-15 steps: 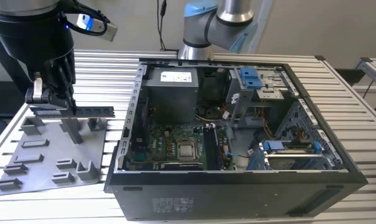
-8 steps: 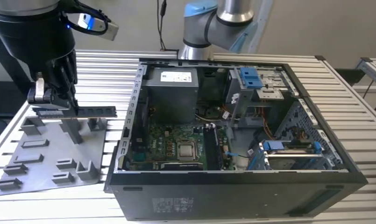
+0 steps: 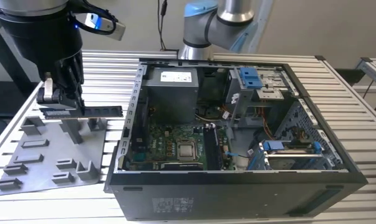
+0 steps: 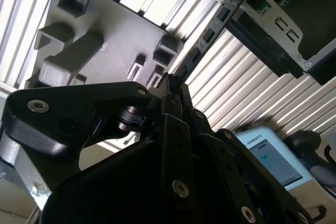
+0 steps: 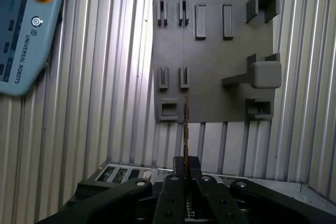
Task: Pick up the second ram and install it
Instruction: 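Pick up the second ram and move it above second insertion slot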
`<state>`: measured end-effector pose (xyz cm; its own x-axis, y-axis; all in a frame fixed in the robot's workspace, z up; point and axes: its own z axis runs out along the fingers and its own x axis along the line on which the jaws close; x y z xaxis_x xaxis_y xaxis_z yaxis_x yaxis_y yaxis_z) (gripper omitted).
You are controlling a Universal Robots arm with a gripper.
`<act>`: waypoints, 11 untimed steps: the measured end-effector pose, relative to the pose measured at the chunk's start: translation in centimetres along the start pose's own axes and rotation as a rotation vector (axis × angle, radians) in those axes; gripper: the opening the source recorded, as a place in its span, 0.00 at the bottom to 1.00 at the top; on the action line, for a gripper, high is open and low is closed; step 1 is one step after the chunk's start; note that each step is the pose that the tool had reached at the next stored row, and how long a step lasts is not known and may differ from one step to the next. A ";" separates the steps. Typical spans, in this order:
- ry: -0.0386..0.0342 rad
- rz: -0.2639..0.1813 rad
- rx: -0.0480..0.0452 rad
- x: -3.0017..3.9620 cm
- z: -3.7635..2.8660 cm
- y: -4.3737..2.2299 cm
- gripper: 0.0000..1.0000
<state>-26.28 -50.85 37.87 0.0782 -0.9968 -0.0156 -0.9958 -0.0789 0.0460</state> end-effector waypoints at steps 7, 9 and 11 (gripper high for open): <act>-0.0001 0.000 -0.0005 0.08 -0.05 -1.03 0.15; -0.0001 -0.001 -0.0005 0.11 -0.06 -1.39 0.15; 0.0000 -0.001 -0.0005 0.13 -0.08 -1.71 0.15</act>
<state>-24.56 -50.85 37.86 0.0789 -0.9968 -0.0156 -0.9957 -0.0796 0.0465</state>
